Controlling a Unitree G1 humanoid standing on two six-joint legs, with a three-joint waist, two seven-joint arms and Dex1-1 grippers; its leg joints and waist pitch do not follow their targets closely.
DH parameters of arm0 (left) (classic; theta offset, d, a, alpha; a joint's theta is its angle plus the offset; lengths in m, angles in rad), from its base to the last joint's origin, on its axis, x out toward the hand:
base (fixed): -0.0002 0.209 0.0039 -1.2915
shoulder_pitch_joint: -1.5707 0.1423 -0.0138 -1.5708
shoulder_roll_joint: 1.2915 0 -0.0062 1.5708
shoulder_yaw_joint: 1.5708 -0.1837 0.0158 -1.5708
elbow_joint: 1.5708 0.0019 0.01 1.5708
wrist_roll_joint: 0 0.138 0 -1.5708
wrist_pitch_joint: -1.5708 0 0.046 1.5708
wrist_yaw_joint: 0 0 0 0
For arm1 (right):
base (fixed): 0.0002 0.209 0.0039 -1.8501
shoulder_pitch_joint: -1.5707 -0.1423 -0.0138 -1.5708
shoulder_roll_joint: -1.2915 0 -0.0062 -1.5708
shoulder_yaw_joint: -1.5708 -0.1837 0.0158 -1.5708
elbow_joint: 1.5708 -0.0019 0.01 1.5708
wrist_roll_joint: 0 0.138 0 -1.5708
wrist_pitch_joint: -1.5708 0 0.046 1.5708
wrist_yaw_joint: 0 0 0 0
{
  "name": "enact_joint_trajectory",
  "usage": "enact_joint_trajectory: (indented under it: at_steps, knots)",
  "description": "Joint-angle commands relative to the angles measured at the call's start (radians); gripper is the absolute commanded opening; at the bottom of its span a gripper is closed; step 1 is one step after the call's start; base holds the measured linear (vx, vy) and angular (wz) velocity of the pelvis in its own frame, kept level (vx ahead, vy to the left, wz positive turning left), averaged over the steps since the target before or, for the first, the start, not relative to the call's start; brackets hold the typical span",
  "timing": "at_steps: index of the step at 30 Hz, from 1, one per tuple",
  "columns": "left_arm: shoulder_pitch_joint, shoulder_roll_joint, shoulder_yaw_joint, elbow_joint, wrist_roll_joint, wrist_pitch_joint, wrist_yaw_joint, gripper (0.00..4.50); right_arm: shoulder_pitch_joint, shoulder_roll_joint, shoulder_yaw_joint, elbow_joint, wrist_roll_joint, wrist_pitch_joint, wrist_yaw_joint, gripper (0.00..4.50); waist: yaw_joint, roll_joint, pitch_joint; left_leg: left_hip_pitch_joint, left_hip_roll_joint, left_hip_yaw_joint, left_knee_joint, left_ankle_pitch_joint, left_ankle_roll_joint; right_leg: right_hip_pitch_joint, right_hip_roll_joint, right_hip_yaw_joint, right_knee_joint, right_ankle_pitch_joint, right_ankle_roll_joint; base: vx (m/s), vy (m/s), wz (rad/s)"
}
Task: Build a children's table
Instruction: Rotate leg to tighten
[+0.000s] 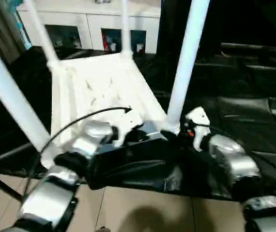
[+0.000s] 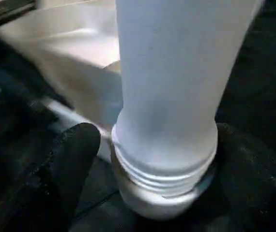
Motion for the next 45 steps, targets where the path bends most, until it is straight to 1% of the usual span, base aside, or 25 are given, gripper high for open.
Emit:
enact_joint_trajectory:
  at_steps: [1,2,5,7,10,13,14,20,23,24,25,26,28,29,30,31,32,33,34,36,39,41,42,44,45]
  knots:
    - [0.015,-0.022,-0.019,-0.038,-0.029,-0.032,-0.078,0.00,0.006,0.012,0.048,-0.041,0.024,0.010,0.101,3.97,0.002,-0.022,-0.053,0.006,0.071,-0.023,-0.062,-0.105,0.117,0.044,-0.087,0.051,-0.068,0.067,-0.264,0.000,0.000,0.00]
    - [0.023,-0.007,-0.017,-0.053,-0.042,-0.025,-0.126,0.00,0.006,-0.005,0.045,-0.049,0.029,0.010,0.132,3.97,0.007,-0.016,-0.055,0.009,0.071,-0.022,-0.060,-0.095,0.123,0.043,-0.091,0.050,-0.065,0.078,-0.273,0.000,0.000,0.00]
    - [0.035,0.018,-0.022,-0.078,-0.049,-0.020,-0.180,0.00,0.007,-0.027,0.043,-0.059,0.035,0.009,0.170,3.97,0.015,-0.015,-0.061,0.007,0.073,-0.020,-0.052,-0.051,0.145,0.038,-0.089,0.050,-0.054,0.149,-0.286,0.000,0.000,0.00]
    - [0.047,0.039,-0.022,-0.100,-0.056,-0.018,-0.223,0.00,0.008,-0.043,0.047,-0.062,0.043,0.014,0.203,3.97,0.017,-0.014,-0.058,0.004,0.073,-0.019,-0.051,-0.043,0.157,0.034,-0.089,0.049,-0.053,0.166,-0.291,0.000,0.000,0.00]
    - [0.057,0.055,-0.018,-0.123,-0.070,-0.006,-0.258,0.00,0.011,-0.056,0.056,-0.068,0.048,0.027,0.244,3.97,0.017,-0.014,-0.056,0.006,0.075,-0.020,-0.054,-0.077,0.140,0.034,-0.090,0.048,-0.057,0.109,-0.287,0.000,0.000,0.00]
    - [0.058,0.061,-0.013,-0.122,-0.065,-0.010,-0.263,0.00,0.014,-0.057,0.062,-0.069,0.041,0.028,0.260,3.82,0.019,-0.016,-0.056,0.005,0.073,-0.019,-0.055,-0.080,0.131,0.034,-0.090,0.049,-0.058,0.095,-0.285,0.000,0.000,0.00]
    - [0.059,0.063,-0.011,-0.122,-0.063,-0.008,-0.262,0.00,0.015,-0.058,0.063,-0.069,0.038,0.027,0.264,3.55,0.019,-0.016,-0.056,0.005,0.073,-0.019,-0.055,-0.080,0.129,0.035,-0.091,0.049,-0.058,0.091,-0.283,0.000,0.000,0.00]
    - [0.064,0.070,-0.001,-0.131,-0.061,-0.003,-0.269,0.00,0.018,-0.063,0.073,-0.074,0.040,0.029,0.278,3.13,0.020,-0.016,-0.058,0.004,0.071,-0.018,-0.052,-0.060,0.134,0.035,-0.090,0.049,-0.055,0.117,-0.282,0.000,0.000,0.00]
    - [0.066,0.070,0.001,-0.125,-0.057,-0.006,-0.260,0.00,0.030,-0.065,0.070,-0.085,0.040,0.036,0.283,2.92,0.021,-0.014,-0.059,0.005,0.072,-0.018,-0.051,-0.059,0.133,0.036,-0.089,0.049,-0.055,0.119,-0.281,0.000,0.000,0.00]
    - [0.066,0.068,0.002,-0.122,-0.057,-0.006,-0.254,0.00,0.037,-0.065,0.068,-0.089,0.040,0.038,0.280,2.85,0.021,-0.010,-0.059,0.005,0.071,-0.019,-0.051,-0.059,0.132,0.035,-0.089,0.049,-0.054,0.121,-0.282,0.000,0.000,0.00]
    - [0.066,0.067,0.003,-0.121,-0.057,-0.006,-0.251,0.00,0.042,-0.065,0.067,-0.092,0.040,0.040,0.277,2.80,0.022,-0.013,-0.059,0.006,0.072,-0.019,-0.050,-0.056,0.133,0.036,-0.088,0.049,-0.054,0.132,-0.281,0.000,0.000,0.00]
    - [0.061,0.055,0.009,-0.109,-0.054,-0.008,-0.220,0.00,0.055,-0.058,0.057,-0.096,0.044,0.046,0.252,2.80,0.023,-0.006,-0.060,0.006,0.071,-0.019,-0.050,-0.054,0.134,0.035,-0.089,0.049,-0.052,0.139,-0.283,0.000,0.000,0.00]
    - [0.052,0.039,0.018,-0.089,-0.046,-0.008,-0.171,0.00,0.064,-0.040,0.043,-0.090,0.042,0.050,0.198,2.78,0.024,-0.010,-0.060,0.007,0.072,-0.019,-0.051,-0.064,0.130,0.036,-0.089,0.049,-0.055,0.133,-0.284,0.000,0.000,0.00]
    - [0.046,0.031,0.022,-0.078,-0.041,-0.007,-0.145,0.00,0.066,-0.030,0.036,-0.083,0.038,0.051,0.166,2.77,0.022,-0.003,-0.058,0.008,0.073,-0.019,-0.053,-0.077,0.122,0.033,-0.087,0.050,-0.059,0.116,-0.281,0.000,0.000,0.00]
    - [0.034,0.015,0.027,-0.056,-0.028,-0.001,-0.088,0.00,0.065,-0.008,0.023,-0.065,0.025,0.051,0.091,2.77,0.020,-0.006,-0.055,0.010,0.073,-0.021,-0.057,-0.105,0.106,0.034,-0.088,0.049,-0.063,0.077,-0.278,0.000,0.000,0.00]
    - [0.023,0.002,0.029,-0.039,-0.017,0.005,-0.041,0.00,0.064,0.011,0.012,-0.048,0.011,0.050,0.026,2.77,0.019,0.002,-0.056,0.011,0.073,-0.022,-0.058,-0.115,0.094,0.033,-0.090,0.051,-0.064,0.056,-0.276,0.000,0.000,0.00]
    - [0.013,-0.014,0.035,-0.022,-0.012,0.016,0.002,0.00,0.059,0.032,-0.001,-0.027,0.004,0.057,-0.040,2.76,0.013,-0.002,-0.054,0.012,0.071,-0.022,-0.062,-0.142,0.072,0.033,-0.091,0.051,-0.071,0.012,-0.272,0.000,0.000,0.00]
    - [0.010,-0.019,0.037,-0.017,-0.011,0.019,0.015,0.00,0.058,0.039,-0.005,-0.020,0.001,0.060,-0.061,2.76,0.007,-0.001,-0.053,0.014,0.071,-0.023,-0.066,-0.162,0.052,0.033,-0.091,0.052,-0.076,-0.027,-0.268,0.000,0.000,0.00]
    - [-0.010,-0.054,0.051,0.015,-0.007,0.029,0.098,0.00,0.048,0.079,-0.025,0.017,-0.014,0.080,-0.182,2.76,0.003,-0.001,-0.052,0.013,0.070,-0.023,-0.067,-0.171,0.045,0.034,-0.091,0.052,-0.078,-0.046,-0.265,0.000,0.000,0.00]
    - [-0.032,-0.088,0.055,0.045,0.006,0.030,0.184,0.00,0.037,0.116,-0.030,0.050,-0.034,0.105,-0.282,2.76,-0.007,-0.001,-0.047,0.017,0.066,-0.023,-0.073,-0.218,0.017,0.032,-0.091,0.055,-0.091,-0.160,-0.240,0.000,0.000,0.00]
    - [-0.067,-0.139,0.063,0.091,0.021,0.045,0.293,0.00,-0.001,0.179,-0.051,0.100,-0.047,0.139,-0.437,2.76,-0.012,-0.003,-0.039,0.022,0.064,-0.022,-0.077,-0.254,0.003,0.026,-0.092,0.059,-0.105,-0.251,-0.210,0.000,0.000,0.00]
    - [-0.092,-0.174,0.065,0.122,0.030,0.055,0.362,0.00,-0.035,0.228,-0.049,0.135,-0.050,0.123,-0.480,2.76,-0.014,0.000,-0.041,0.024,0.065,-0.024,-0.079,-0.270,-0.006,0.025,-0.095,0.060,-0.108,-0.288,-0.196,0.000,0.000,0.00]
    - [-0.096,-0.180,0.063,0.127,0.032,0.055,0.372,0.00,-0.042,0.238,-0.045,0.142,-0.053,0.115,-0.485,2.76,-0.014,-0.001,-0.041,0.026,0.067,-0.025,-0.081,-0.274,-0.006,0.025,-0.094,0.061,-0.110,-0.280,-0.192,0.000,0.000,0.00]
    - [-0.107,-0.198,0.060,0.146,0.043,0.043,0.387,0.00,-0.063,0.278,-0.051,0.159,-0.039,0.080,-0.483,3.31,-0.014,-0.010,-0.043,0.024,0.066,-0.023,-0.081,-0.247,0.007,0.027,-0.094,0.061,-0.107,-0.233,-0.195,0.000,0.000,0.00]
    - [-0.107,-0.198,0.060,0.146,0.043,0.043,0.387,0.00,-0.063,0.278,-0.051,0.159,-0.039,0.080,-0.483,3.45,-0.013,-0.008,-0.044,0.022,0.065,-0.023,-0.080,-0.235,0.013,0.030,-0.094,0.061,-0.104,-0.215,-0.199,0.000,0.000,0.00]
